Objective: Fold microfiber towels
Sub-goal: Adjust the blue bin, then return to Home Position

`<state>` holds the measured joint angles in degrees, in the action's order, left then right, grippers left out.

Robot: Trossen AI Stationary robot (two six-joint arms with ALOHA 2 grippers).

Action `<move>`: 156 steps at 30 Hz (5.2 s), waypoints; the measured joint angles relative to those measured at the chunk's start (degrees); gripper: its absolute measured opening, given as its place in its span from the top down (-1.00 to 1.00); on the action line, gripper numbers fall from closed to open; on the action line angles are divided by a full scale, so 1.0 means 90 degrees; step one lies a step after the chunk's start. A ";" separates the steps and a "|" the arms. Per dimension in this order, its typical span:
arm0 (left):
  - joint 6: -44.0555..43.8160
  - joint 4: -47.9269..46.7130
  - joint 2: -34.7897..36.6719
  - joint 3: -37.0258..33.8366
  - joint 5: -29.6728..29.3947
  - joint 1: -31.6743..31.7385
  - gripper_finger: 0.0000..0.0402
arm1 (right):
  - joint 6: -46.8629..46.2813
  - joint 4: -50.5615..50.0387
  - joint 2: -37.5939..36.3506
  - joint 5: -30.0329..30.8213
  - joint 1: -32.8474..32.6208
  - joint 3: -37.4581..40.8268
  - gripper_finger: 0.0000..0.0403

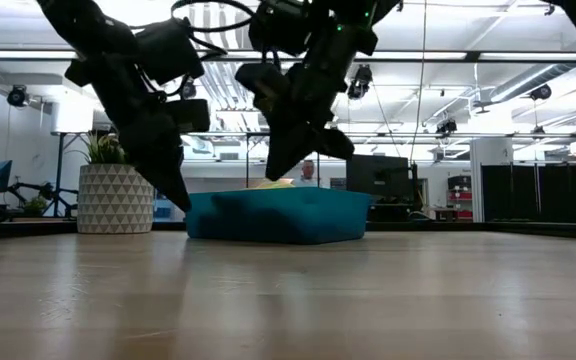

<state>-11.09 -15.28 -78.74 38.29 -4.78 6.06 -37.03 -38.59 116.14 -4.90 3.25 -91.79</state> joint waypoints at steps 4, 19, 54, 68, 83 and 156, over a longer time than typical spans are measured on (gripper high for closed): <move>0.0007 -0.0002 0.0003 -0.0010 -0.0007 0.0109 0.97 | 0.0055 -0.0130 0.0071 0.0000 0.0015 0.0000 0.96; 0.0500 0.0565 0.0010 -0.0018 0.0015 0.0785 0.97 | 0.0005 -0.1369 0.0117 0.1187 0.0596 0.0010 0.96; -0.0722 0.4024 0.2943 0.1312 0.1618 0.0743 1.00 | 0.2033 0.9269 -0.3991 0.0600 -0.0027 0.3514 0.96; 0.0105 0.3206 0.5462 0.0868 -0.0362 0.0746 1.00 | 0.3002 0.8043 -0.9549 0.1433 0.0776 0.5596 0.96; -0.0592 0.3499 0.8556 -0.1679 -0.1182 0.0746 1.00 | 0.1726 0.6490 -1.2903 0.1736 0.0812 0.6995 0.96; -0.3058 0.1930 0.6999 -0.4207 0.0843 0.0729 1.00 | 0.1949 0.4265 -1.1926 0.1548 0.0794 0.9964 0.96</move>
<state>-38.61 2.09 -15.76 0.43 2.81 12.62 -19.49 -0.21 8.80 9.04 10.40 -2.11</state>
